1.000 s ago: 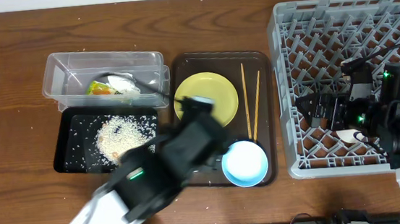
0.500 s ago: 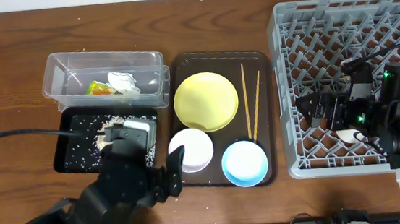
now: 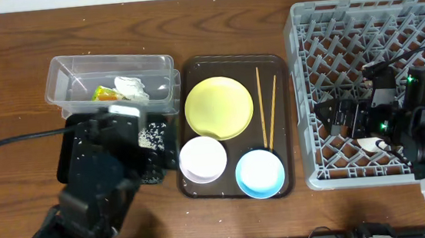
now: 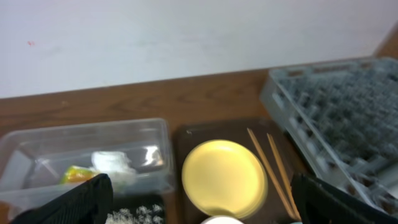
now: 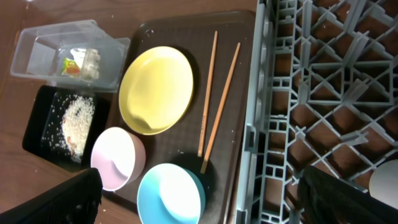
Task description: Sort waste into correct bins and load items into the dishwasher rack
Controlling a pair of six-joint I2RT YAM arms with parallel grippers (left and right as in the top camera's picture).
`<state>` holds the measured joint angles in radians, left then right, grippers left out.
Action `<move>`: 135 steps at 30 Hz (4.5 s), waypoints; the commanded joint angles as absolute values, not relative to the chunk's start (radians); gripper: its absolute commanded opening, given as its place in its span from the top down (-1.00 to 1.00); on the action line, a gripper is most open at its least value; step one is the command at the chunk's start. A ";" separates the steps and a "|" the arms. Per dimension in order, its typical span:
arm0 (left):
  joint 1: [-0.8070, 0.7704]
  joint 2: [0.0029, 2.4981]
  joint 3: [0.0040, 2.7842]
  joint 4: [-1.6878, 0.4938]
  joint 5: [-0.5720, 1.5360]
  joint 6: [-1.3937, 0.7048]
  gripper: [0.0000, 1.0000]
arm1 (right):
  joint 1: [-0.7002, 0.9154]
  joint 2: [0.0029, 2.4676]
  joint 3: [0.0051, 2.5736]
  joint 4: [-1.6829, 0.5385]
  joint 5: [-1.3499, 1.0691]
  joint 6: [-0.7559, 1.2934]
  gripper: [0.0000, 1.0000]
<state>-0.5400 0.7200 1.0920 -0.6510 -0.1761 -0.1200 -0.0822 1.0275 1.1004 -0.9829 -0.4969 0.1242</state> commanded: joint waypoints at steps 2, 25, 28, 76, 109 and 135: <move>-0.342 0.635 0.940 -0.532 0.073 -0.025 -0.89 | -0.064 1.027 1.116 -0.984 -0.497 0.118 -0.98; -0.061 0.005 0.295 -0.282 0.194 -0.019 -0.90 | -0.064 1.027 1.116 -0.984 -0.497 0.118 -0.99; -0.061 0.002 0.265 -0.282 0.190 -0.010 -0.90 | -0.064 1.027 1.116 -0.984 -0.497 0.118 -0.98; -0.062 0.005 0.068 -0.211 0.191 -0.001 -0.91 | 0.369 1.171 1.116 -0.946 -0.342 0.258 -0.98; -0.062 0.005 0.068 -0.211 0.191 -0.001 -0.91 | 0.698 1.575 1.118 -0.559 -0.070 0.450 0.98; -0.062 0.005 0.068 -0.211 0.191 0.000 -0.91 | 0.150 1.387 1.117 -0.358 1.347 0.136 0.98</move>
<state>-0.0669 0.0128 0.0929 -0.2062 0.1848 -0.0177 0.1822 1.3258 1.1065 -0.3977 1.2747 0.2787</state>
